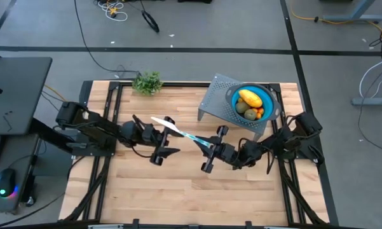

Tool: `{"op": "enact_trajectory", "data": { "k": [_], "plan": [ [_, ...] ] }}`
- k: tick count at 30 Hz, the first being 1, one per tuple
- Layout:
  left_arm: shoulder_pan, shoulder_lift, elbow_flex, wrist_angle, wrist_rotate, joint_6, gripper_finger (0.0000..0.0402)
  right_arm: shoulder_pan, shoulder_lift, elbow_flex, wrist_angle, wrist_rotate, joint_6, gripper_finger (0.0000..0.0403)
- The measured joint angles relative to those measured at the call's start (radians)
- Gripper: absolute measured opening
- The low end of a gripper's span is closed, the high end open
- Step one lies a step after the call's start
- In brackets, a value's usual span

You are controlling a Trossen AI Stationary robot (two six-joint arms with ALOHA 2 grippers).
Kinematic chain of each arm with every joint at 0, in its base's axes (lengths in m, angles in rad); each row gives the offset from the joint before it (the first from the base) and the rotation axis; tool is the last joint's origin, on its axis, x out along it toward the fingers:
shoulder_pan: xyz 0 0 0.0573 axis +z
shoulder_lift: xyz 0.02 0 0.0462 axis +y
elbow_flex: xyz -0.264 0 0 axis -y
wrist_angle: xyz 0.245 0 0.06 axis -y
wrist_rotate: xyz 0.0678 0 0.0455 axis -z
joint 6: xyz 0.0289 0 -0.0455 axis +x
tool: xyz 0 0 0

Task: Pick & Place Fruit
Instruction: Put the green patterned knife on the shelf

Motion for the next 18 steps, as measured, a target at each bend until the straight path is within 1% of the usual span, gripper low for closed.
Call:
{"op": "enact_trajectory", "data": {
  "k": [5, 10, 13, 16, 18],
  "plan": [
    [-0.008, 0.002, 0.035, -0.004, 0.013, 0.001, 0.0249, -0.006, 0.000, 0.000, -0.009, -0.019, 0.005, 0.0059],
    [-0.008, 0.002, 0.035, -0.002, -0.029, 0.020, 0.0249, -0.007, 0.000, 0.000, -0.007, -0.018, 0.005, 0.0059],
    [-0.008, 0.001, 0.036, -0.038, -0.032, 0.027, 0.0249, -0.007, 0.000, 0.000, 0.018, -0.020, -0.019, 0.0059],
    [-0.010, 0.001, 0.036, -0.068, -0.023, 0.027, 0.0249, -0.005, -0.008, 0.000, 0.020, -0.038, -0.044, 0.0059],
    [-0.011, 0.001, 0.036, -0.071, -0.020, 0.033, 0.0249, -0.005, -0.015, 0.002, 0.028, -0.072, -0.044, 0.0059]
  ]
}}
